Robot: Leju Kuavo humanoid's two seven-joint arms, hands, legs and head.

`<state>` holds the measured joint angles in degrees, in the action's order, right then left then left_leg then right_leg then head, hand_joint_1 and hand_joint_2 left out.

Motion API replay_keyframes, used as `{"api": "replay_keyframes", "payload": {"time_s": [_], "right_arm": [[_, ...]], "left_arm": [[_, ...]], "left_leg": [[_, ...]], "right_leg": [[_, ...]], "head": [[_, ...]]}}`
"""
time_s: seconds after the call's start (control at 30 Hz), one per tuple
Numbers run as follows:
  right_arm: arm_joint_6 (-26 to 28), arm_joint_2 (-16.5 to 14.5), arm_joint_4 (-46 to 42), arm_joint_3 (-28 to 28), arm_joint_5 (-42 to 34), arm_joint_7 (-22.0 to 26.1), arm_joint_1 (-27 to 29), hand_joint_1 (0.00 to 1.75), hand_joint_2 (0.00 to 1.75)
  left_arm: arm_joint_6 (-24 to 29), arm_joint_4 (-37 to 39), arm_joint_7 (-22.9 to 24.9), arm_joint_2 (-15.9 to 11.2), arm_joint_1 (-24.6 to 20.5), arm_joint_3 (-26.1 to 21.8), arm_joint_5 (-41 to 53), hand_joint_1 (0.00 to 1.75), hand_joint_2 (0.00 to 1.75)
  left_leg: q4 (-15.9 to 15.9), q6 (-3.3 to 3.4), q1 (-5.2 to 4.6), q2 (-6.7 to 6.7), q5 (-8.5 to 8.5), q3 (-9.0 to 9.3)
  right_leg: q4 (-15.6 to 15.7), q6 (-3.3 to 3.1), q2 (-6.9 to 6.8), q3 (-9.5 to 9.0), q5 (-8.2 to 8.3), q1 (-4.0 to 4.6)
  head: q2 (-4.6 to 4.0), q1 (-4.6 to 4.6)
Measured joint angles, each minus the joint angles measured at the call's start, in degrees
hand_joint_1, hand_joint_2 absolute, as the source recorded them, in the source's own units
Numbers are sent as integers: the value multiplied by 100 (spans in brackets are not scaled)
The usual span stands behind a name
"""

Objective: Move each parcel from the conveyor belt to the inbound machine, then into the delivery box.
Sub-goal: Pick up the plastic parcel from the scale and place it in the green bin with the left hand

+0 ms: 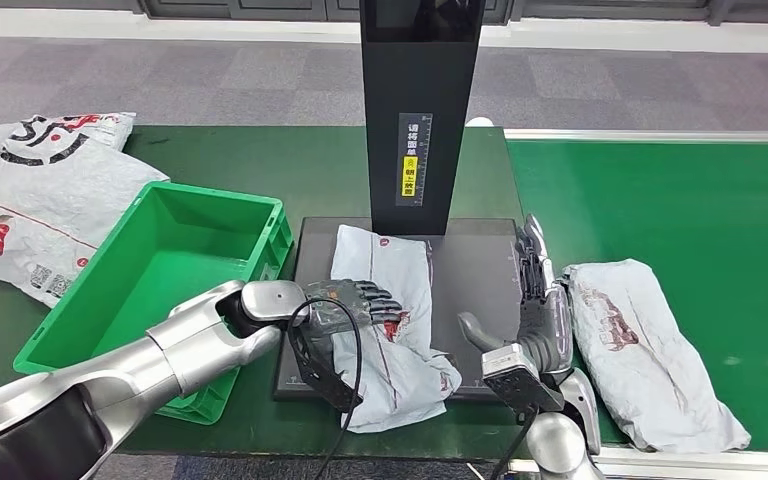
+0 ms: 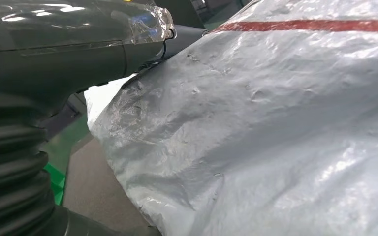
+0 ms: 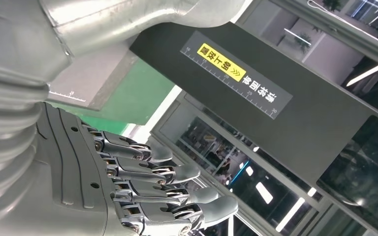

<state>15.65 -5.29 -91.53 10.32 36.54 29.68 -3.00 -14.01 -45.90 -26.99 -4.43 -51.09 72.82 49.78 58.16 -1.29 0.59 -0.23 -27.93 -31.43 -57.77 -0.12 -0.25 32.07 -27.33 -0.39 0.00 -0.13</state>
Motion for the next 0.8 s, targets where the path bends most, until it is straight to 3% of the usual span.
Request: {"api": "replay_keyframes", "payload": {"time_s": [0.1,0.3,0.43,0.8], "right_arm": [[0,0,31,0,-11,24,-31,0,175],[0,0,91,0,-37,50,-91,0,175],[0,0,125,0,-38,51,-95,0,175],[6,0,233,4,-101,77,-109,0,175]], "left_arm": [[30,85,2,73,2,73,-17,101,175],[98,278,2,196,19,193,-74,101,175],[122,335,4,234,27,202,-86,171,175],[184,420,35,275,44,285,-119,175,175]], "left_leg": [[0,6,0,-11,4,7],[0,11,-1,-17,10,8],[1,10,-3,-16,11,8],[0,7,-4,-13,11,6]], "right_leg": [[0,1,-15,-12,0,-6],[0,7,-22,-16,4,-10],[0,9,-21,-16,6,-9],[0,9,-20,-11,6,-1]], "head": [[0,1],[0,0],[0,0],[0,0]]}}
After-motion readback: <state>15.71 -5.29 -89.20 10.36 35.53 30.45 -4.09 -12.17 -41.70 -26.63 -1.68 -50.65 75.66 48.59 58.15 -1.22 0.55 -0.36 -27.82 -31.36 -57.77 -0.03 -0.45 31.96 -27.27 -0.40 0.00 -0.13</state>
